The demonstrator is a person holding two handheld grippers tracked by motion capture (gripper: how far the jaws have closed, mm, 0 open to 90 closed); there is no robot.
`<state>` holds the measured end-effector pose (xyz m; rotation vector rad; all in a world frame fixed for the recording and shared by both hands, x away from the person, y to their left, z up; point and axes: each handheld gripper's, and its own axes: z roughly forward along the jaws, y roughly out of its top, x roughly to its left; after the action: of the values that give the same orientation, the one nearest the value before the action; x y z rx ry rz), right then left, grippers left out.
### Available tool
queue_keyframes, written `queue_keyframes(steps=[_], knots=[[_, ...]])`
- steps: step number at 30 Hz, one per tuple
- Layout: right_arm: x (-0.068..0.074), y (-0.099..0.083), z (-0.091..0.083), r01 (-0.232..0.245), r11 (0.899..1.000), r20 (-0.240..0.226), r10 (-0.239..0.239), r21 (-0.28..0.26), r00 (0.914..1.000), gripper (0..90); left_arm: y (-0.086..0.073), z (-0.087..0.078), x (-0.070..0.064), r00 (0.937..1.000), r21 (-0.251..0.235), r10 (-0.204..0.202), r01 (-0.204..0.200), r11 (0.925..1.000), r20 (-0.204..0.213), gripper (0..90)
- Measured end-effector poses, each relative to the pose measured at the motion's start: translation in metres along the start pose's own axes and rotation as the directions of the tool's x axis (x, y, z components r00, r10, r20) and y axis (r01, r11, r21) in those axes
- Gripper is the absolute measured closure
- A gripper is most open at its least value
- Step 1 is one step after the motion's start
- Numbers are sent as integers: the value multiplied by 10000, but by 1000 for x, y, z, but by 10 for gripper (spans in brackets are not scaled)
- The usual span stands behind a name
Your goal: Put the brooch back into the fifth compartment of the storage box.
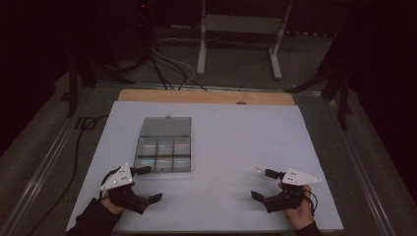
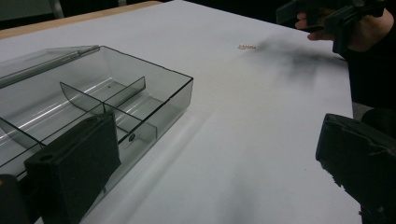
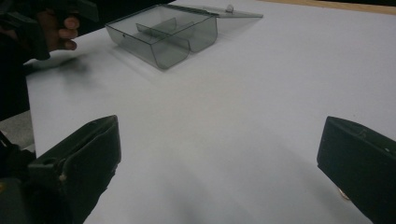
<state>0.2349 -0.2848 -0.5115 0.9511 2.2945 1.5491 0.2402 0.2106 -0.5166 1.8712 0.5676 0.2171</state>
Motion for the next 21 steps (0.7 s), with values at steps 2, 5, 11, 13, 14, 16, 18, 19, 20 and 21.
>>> queue_keyframes(steps=[2, 5, 11, 13, 14, 16, 18, 19, 20, 21], knots=[[1, 1, 0, 104, 9997, -10, -104, 208, 9999, 0, 0, 0, 0, 10000, -2, 5, -5, 10000, 31, 11], [2, 2, 0, 145, 9992, 6, -145, 362, 9999, 0, 0, 1, 0, 10000, 64, -9, 9, 10000, 28, 11], [3, 5, -1, 283, 9983, -231, -272, 512, 9994, 0, 0, 2, 1, 9999, 31, -76, 76, 10000, 120, 11], [3, 5, 0, 190, 9984, -382, -170, 531, 9991, 0, 1, 3, 1, 9997, -38, -179, 180, 9998, 170, 11], [4, 5, 0, 222, 9984, -355, -204, 516, 9992, 0, 2, 4, 1, 9996, -63, -198, 200, 9998, 214, 11], [4, 5, -2, 108, 9993, -512, -90, 352, 9986, 0, 3, 5, 0, 9998, -17, -77, 78, 10000, 191, 11], [5, 7, -2, 64, 9997, -672, -48, 225, 9977, 0, 3, 5, -1, 9998, 0, -41, 41, 10000, 208, 11], [5, 7, -2, 64, 9997, -672, -48, 225, 9977, 0, 3, 4, -1, 9997, -12, -37, 37, 10000, 226, 11], [6, 8, -3, 44, 9999, -727, -33, 146, 9974, 0, 2, 4, -1, 9998, 0, -39, 39, 10000, 200, 11], [7, 12, -4, 66, 10000, -861, -68, -25, 9963, 0, 2, 3, -1, 9998, -24, -47, 48, 10000, 201, 11]])
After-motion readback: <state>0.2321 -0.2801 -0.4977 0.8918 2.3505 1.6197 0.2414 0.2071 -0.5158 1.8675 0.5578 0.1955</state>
